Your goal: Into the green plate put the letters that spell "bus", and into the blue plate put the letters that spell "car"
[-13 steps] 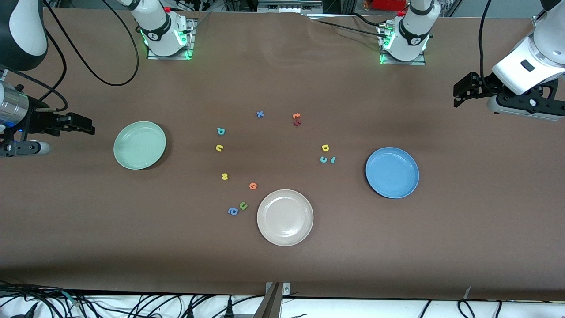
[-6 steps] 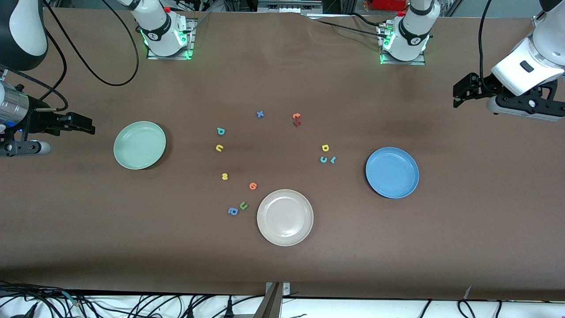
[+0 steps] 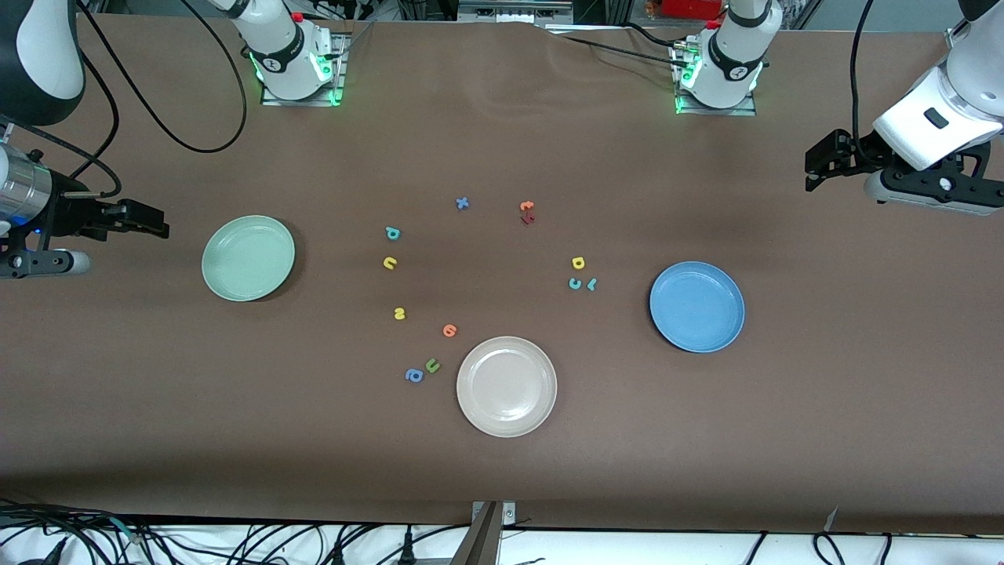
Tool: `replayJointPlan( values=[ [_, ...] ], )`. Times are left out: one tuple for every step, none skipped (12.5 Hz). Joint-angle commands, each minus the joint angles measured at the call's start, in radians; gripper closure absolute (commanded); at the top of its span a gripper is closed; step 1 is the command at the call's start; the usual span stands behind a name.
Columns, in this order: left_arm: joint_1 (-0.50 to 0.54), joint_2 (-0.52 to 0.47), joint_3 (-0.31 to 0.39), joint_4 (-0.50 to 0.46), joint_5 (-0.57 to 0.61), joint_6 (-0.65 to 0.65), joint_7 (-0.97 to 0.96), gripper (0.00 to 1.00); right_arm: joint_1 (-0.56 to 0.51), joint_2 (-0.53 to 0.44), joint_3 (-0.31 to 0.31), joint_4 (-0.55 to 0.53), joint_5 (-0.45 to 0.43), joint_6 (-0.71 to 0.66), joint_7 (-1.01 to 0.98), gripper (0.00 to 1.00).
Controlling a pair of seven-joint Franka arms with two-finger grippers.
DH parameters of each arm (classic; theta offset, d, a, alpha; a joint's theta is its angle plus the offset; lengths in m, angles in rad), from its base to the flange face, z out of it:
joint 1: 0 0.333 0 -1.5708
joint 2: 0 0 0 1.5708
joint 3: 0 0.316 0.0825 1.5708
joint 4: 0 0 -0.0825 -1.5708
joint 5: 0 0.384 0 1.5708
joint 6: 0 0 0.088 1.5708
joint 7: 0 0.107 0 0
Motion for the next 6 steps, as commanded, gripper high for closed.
replayJointPlan(
  values=[
    [-0.006, -0.005, 0.000, -0.005, 0.018, 0.002, -0.006, 0.00, -0.003, -0.010, 0.007, -0.007, -0.006, -0.009, 0.003, 0.01],
    [-0.006, -0.005, 0.000, -0.005, 0.018, 0.002, -0.006, 0.00, -0.003, -0.010, 0.007, -0.007, -0.006, -0.009, 0.004, 0.01],
    [-0.006, -0.004, 0.000, -0.005, 0.018, 0.002, -0.004, 0.00, -0.003, -0.010, 0.007, -0.007, -0.006, -0.009, 0.004, 0.01],
    [-0.008, -0.001, 0.000, -0.005, 0.016, 0.002, -0.001, 0.00, -0.003, -0.010, 0.007, -0.007, -0.006, -0.009, 0.007, 0.01],
    [-0.011, 0.004, -0.003, -0.005, 0.016, 0.002, 0.000, 0.00, 0.000, -0.010, 0.007, -0.007, -0.004, -0.009, 0.010, 0.01],
    [-0.023, 0.023, -0.022, -0.006, 0.016, -0.001, 0.000, 0.00, 0.005, -0.010, 0.014, -0.006, -0.004, -0.009, 0.033, 0.01]
  ],
)
